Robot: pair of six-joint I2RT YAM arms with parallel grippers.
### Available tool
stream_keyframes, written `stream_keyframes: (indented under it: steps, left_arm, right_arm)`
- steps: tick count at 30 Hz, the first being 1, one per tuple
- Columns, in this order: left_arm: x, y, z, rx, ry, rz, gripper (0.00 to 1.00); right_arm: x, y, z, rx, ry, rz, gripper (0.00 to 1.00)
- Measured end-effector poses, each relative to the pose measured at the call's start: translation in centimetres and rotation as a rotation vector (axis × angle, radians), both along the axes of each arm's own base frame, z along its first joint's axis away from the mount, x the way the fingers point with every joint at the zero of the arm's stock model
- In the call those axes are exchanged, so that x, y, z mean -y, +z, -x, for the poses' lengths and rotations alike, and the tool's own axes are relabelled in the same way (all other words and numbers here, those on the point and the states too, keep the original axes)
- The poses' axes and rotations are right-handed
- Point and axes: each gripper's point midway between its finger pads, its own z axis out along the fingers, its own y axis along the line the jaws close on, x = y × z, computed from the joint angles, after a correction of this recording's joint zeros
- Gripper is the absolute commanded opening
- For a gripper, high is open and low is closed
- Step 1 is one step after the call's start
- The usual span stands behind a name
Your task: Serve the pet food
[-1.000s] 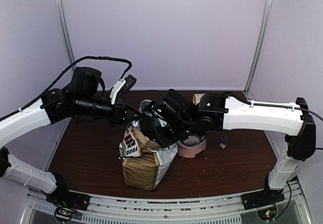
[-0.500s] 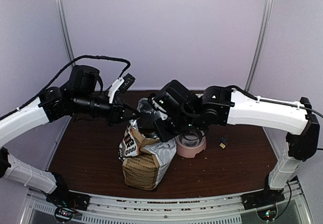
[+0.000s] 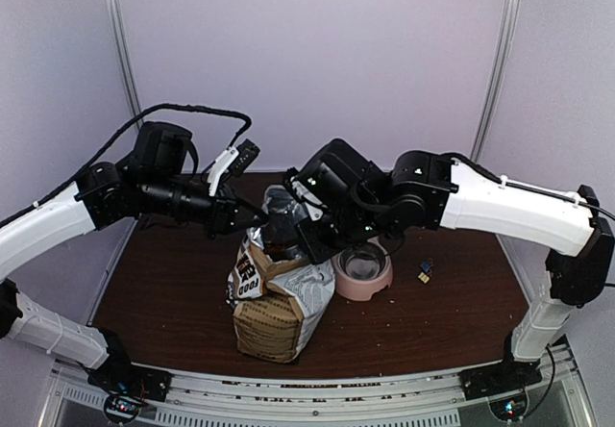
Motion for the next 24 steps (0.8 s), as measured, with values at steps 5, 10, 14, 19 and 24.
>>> stream_keyframes:
  steps: [5,10,14,19,24]
  left_arm:
    - [-0.2,0.2,0.0,0.010,-0.001,-0.011,0.00]
    - [-0.2,0.3,0.1,0.031,-0.015,-0.019,0.00]
    - [-0.3,0.3,0.1,0.041,-0.020,-0.025,0.00]
    - [-0.4,0.3,0.0,0.045,-0.014,-0.028,0.00]
    - [-0.7,0.5,0.1,0.049,-0.002,-0.030,0.00]
  right_arm:
    - [0.6,0.3,0.4,-0.008,0.006,0.008,0.00]
    - [1.2,1.3,0.8,-0.013,0.013,-0.003,0.00]
    - [1.7,2.2,1.2,-0.013,0.022,-0.017,0.00]
    - [2.6,3.4,1.9,-0.009,0.037,-0.032,0.00]
    - [3.7,4.1,2.5,-0.002,0.051,-0.063,0.00]
